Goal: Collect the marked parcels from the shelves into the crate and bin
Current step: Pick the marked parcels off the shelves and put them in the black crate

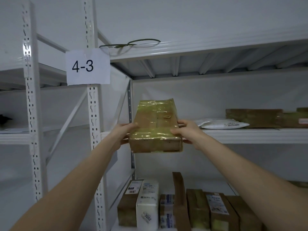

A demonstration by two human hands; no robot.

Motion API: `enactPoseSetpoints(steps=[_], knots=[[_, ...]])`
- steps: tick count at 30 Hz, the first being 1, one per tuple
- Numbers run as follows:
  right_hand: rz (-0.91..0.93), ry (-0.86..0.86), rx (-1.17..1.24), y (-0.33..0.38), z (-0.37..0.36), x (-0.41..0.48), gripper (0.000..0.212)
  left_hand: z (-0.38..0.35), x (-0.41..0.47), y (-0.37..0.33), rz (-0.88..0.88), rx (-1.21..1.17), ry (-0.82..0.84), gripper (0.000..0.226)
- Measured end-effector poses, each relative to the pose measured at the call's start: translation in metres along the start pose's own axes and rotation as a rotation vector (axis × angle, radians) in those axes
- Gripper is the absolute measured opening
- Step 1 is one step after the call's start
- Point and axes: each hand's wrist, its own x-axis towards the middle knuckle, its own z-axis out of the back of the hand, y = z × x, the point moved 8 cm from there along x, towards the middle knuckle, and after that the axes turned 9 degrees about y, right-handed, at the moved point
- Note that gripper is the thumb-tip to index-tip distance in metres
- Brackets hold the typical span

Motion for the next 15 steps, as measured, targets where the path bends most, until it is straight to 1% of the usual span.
enactPoseSetpoints(steps=[1,4,6,8,10,13,14,15], knots=[[0.002,-0.017,-0.013,-0.003,0.005,-0.009,0.054,-0.007,-0.009,0.003,0.006,0.002,0.005,0.036],[0.016,-0.054,0.001,-0.015,0.018,-0.032,0.064,-0.025,-0.032,0.007,-0.011,0.045,0.014,0.042],[0.003,-0.062,0.051,-0.022,0.026,-0.049,0.071,-0.036,-0.05,0.009,-0.034,0.046,0.023,0.044],[-0.016,-0.066,0.148,-0.03,0.032,-0.065,0.074,-0.044,-0.068,0.011,-0.063,0.024,0.035,0.05],[-0.061,-0.088,0.253,-0.042,0.038,-0.079,0.068,-0.05,-0.086,0.017,-0.094,0.035,0.042,0.059],[-0.136,-0.107,0.38,-0.055,0.043,-0.103,0.039,-0.061,-0.107,0.029,-0.115,0.066,0.044,0.071],[-0.15,-0.105,0.393,-0.059,0.045,-0.11,0.037,-0.067,-0.113,0.031,-0.127,0.051,0.048,0.073],[-0.16,-0.102,0.406,-0.064,0.046,-0.116,0.039,-0.073,-0.12,0.032,-0.141,0.028,0.049,0.073]])
